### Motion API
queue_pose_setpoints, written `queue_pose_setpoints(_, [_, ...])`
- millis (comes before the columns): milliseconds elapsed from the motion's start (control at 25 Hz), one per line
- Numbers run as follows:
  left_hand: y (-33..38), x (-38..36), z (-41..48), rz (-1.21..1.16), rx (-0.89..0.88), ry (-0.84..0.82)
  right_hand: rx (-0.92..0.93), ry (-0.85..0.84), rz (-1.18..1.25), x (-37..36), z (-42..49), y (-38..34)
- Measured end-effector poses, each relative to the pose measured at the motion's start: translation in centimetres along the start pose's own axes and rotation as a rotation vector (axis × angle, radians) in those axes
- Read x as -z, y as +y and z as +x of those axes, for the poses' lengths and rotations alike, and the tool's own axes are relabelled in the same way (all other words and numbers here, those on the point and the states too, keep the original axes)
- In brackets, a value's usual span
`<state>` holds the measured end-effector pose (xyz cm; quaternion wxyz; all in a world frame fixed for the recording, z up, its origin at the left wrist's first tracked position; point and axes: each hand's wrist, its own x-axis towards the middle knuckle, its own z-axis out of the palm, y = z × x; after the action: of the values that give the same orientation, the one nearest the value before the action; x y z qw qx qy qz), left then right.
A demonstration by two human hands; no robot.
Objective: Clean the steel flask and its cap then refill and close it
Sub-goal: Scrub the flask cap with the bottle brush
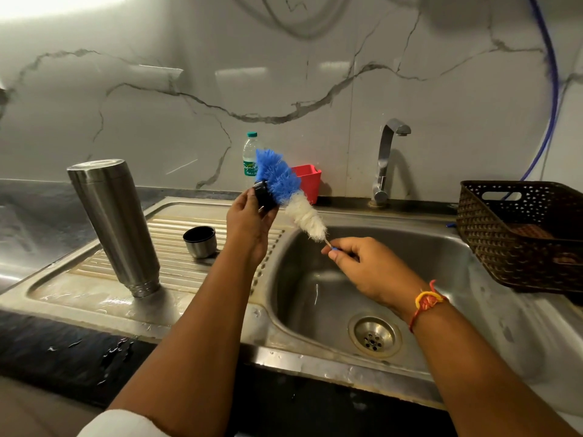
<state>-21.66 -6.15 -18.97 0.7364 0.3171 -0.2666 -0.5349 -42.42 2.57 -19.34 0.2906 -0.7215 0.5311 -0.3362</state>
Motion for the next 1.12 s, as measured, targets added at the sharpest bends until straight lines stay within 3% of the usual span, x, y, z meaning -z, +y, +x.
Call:
queue_pose_setpoints(120, [-0.5, -0.6, -0.6, 0.065, 0.009, -0.039, -0.001, 0.051, 0.034, 0.1, 0.2, -0.1])
queue_pose_setpoints(240, [0.4, 0.0, 0.3, -0.078, -0.021, 0.021, -0.016, -0.002, 0.013, 0.1, -0.1, 0.0])
queue_pose_setpoints(320, [-0.1, 0.1, 0.0, -0.015, -0.001, -0.005, -0.017, -0.018, 0.0, -0.2, -0.1, -0.2])
queue_pose_setpoints(440, [-0.9, -0.9, -0.9, 0.069, 0.042, -0.116, -0.043, 0.099, 0.055, 0.0, 0.4, -0.4])
queue_pose_setpoints(600, [0.1, -1.1, -0.5, -0.136, 0.06, -0.064, -0.09, 0.261, 0.023, 0.5, 0.5, 0.0])
queue_pose_setpoints(840, [0.4, -0.3, 0.3, -0.232, 0.062, 0.047, -0.07, 0.165, 0.109, 0.1, 0.5, -0.3])
queue_pose_setpoints(1120, [0.8, 0.6, 0.7, -0.315, 0.049, 0.119, -0.052, 0.098, -0.01, 0.6, 0.2, -0.1])
